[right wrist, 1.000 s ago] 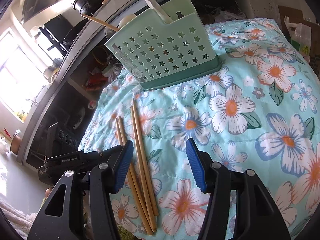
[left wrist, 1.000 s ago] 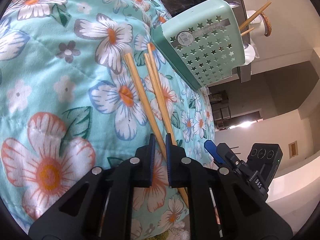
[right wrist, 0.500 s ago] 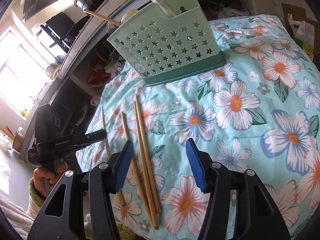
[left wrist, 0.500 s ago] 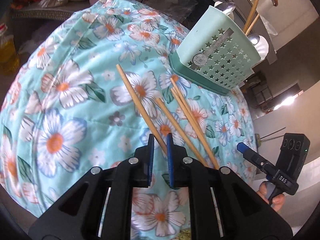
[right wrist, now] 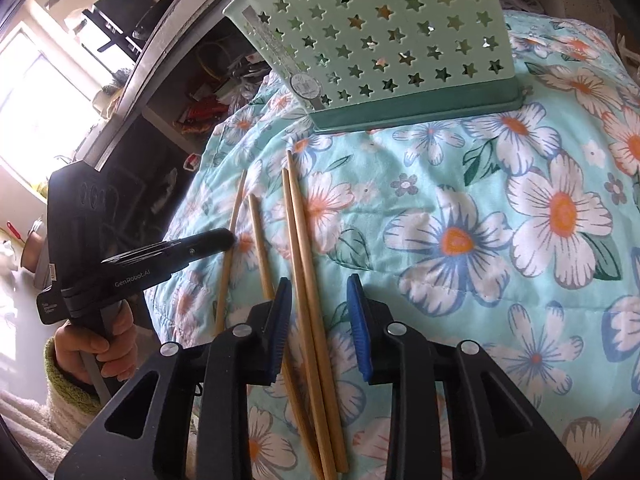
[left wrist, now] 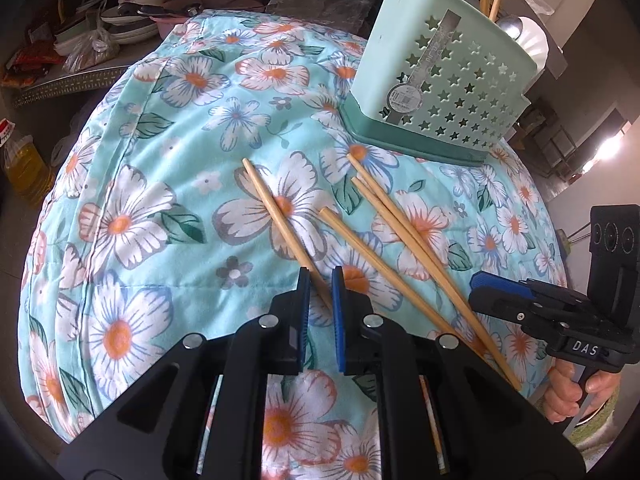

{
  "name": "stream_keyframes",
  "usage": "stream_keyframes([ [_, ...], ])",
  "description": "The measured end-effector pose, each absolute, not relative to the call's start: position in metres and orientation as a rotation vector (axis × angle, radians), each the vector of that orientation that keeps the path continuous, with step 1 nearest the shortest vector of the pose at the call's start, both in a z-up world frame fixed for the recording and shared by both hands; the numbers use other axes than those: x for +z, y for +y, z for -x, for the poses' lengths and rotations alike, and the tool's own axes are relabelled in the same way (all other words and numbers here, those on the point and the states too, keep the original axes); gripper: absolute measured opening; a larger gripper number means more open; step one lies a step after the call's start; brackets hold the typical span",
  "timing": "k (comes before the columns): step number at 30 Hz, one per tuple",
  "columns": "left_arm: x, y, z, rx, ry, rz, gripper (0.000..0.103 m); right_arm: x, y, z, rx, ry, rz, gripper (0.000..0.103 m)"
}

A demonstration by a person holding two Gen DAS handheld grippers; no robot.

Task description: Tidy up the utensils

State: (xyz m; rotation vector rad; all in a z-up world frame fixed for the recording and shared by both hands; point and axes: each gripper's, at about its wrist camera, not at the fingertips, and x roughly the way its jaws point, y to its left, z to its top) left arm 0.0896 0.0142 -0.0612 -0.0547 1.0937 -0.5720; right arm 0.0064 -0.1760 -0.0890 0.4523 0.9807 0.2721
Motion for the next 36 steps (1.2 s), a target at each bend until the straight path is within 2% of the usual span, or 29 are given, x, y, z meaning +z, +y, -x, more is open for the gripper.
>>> stream_keyframes([
  [4, -0.063, 0.014, -0.087, -0.586, 1.091, 0.069, 0.01, -0.097, -0.171, -0.012, 0.305, 1.003, -0.495, 0.014],
  [8, -0.064, 0.013, -0.084, -0.596, 1.088, 0.079, 0.01, -0.097, -0.169, -0.012, 0.293, 0.996, -0.505, 0.014],
  [10, -0.064, 0.013, -0.083, -0.601, 1.085, 0.08, 0.01, -0.094, -0.171, -0.011, 0.286, 0.988, -0.515, 0.008],
  [33, -0.066, 0.006, -0.048, -0.718, 1.136, 0.082, 0.01, -0.097, -0.24, 0.059, 0.123, 0.995, -0.616, 0.007],
  [35, -0.066, 0.006, -0.051, -0.707, 1.142, 0.083, 0.014, -0.097, -0.24, 0.06, 0.124, 1.0, -0.614, 0.008],
  [36, -0.067, 0.006, -0.054, -0.691, 1.145, 0.087, 0.019, -0.096, -0.24, 0.059, 0.12, 1.0, -0.601, 0.008],
])
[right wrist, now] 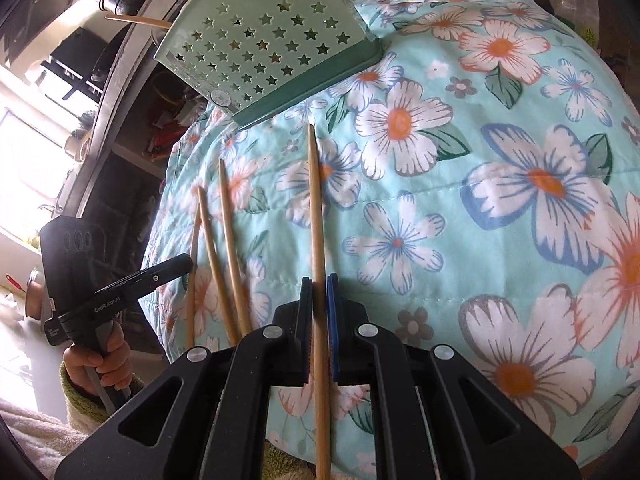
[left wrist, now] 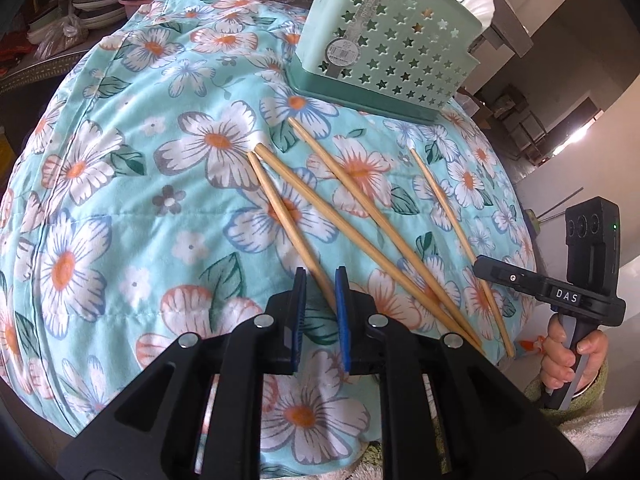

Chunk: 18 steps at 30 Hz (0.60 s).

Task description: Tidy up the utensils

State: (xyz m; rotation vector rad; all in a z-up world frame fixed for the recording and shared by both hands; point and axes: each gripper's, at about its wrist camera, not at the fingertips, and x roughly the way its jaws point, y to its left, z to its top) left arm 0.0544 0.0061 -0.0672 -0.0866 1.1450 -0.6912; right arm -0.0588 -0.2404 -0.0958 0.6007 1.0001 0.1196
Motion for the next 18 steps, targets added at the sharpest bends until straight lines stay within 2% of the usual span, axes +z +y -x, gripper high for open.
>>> stream_keyframes([
  [3, -0.071, 0.008, -0.066, -0.667, 1.163, 0.117, 0.02, -0.091, -0.237, 0.049, 0.098, 1.001, -0.539, 0.01],
  [6, -0.074, 0.005, -0.076, -0.646, 1.162, 0.124, 0.02, -0.085, -0.235, 0.036, 0.084, 0.988, -0.499, 0.017],
  [17, -0.082, -0.007, -0.099, -0.616, 1.116, 0.137, 0.015, -0.091, -0.233, -0.012, 0.057, 0.968, -0.45, 0.017],
  [18, -0.082, -0.007, -0.098, -0.617, 1.113, 0.137, 0.013, -0.09, -0.232, -0.013, 0.054, 0.963, -0.446, 0.015],
])
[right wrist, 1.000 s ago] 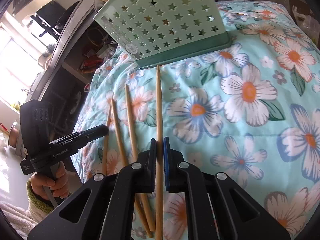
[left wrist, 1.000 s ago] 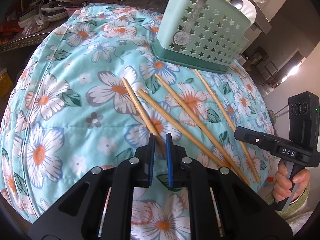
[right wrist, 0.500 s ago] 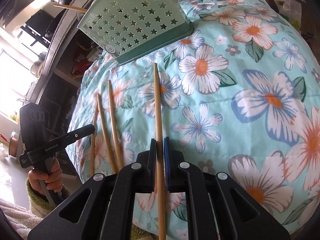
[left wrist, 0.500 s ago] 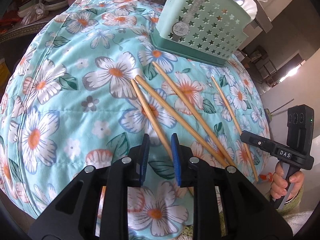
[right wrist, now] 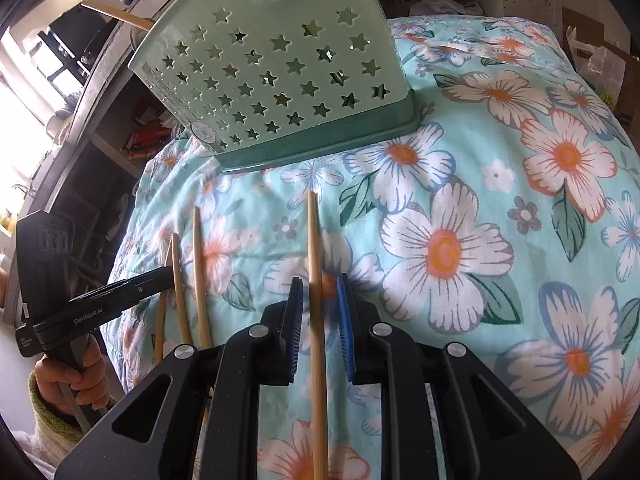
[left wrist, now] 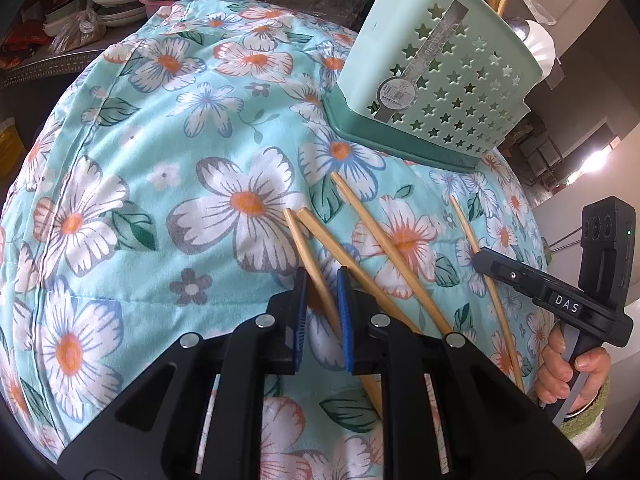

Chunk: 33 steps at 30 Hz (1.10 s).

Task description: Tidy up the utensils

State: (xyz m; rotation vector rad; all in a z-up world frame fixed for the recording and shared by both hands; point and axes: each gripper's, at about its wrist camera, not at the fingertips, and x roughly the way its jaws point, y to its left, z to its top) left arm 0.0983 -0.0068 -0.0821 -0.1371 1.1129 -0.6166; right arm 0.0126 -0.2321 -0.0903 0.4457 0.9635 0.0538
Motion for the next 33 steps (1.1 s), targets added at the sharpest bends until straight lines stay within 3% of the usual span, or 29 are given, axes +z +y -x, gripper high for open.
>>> stream_keyframes([
  [3, -0.078, -0.007, -0.095, -0.613, 1.093, 0.103, 0.013, -0.089, -0.231, -0.012, 0.056, 0.961, -0.443, 0.007],
  [10, -0.058, 0.002, -0.086, -0.614, 1.05, -0.01, 0.012, -0.088, -0.242, 0.002, 0.046, 0.97, -0.439, 0.007],
  [23, -0.075, -0.031, -0.074, -0.495, 1.024, -0.268, 0.011, -0.091, -0.235, -0.014, 0.055, 0.989, -0.43, 0.008],
  [33, -0.074, -0.036, -0.072, -0.463, 0.998, -0.313, 0.011, -0.09, -0.233, -0.016, 0.045, 0.983, -0.425, 0.008],
])
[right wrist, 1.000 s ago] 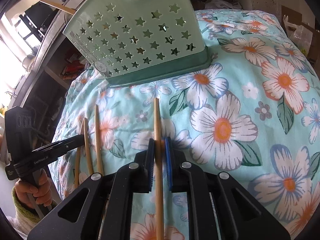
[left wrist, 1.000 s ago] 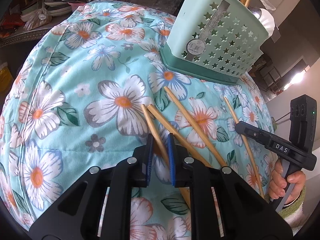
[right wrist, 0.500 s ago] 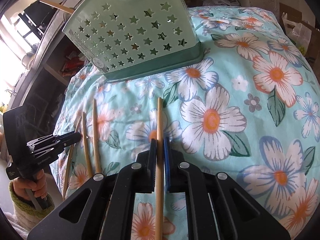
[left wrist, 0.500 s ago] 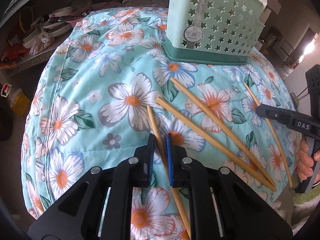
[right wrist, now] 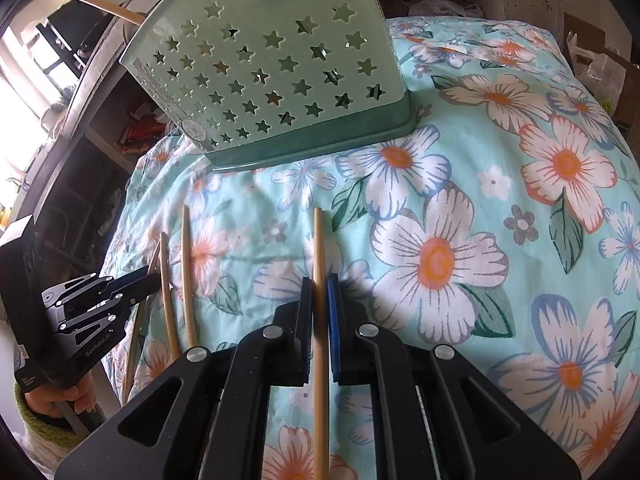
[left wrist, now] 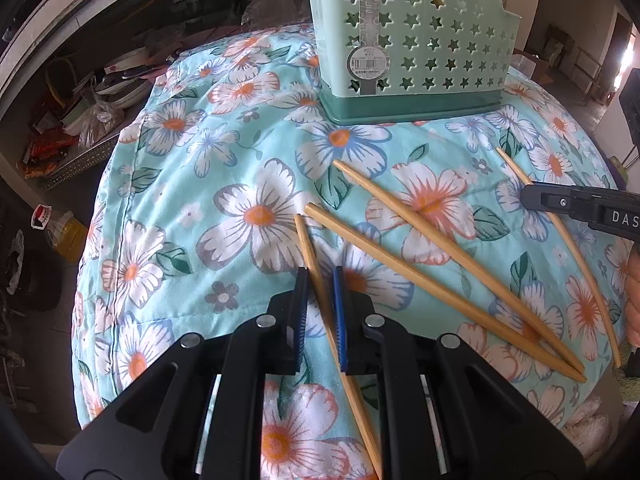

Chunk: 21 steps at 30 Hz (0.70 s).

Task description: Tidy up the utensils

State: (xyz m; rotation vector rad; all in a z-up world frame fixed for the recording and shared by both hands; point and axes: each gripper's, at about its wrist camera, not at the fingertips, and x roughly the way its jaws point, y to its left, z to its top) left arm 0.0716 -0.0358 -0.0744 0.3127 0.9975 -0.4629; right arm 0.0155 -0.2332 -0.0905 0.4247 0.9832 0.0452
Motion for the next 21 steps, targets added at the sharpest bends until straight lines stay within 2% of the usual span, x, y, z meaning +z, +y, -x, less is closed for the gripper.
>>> stream_keyframes([
  [21, -0.074, -0.04, -0.065, -0.454, 0.98, -0.351, 0.011, -0.076, -0.231, -0.012, 0.053, 0.934, -0.412, 0.007],
])
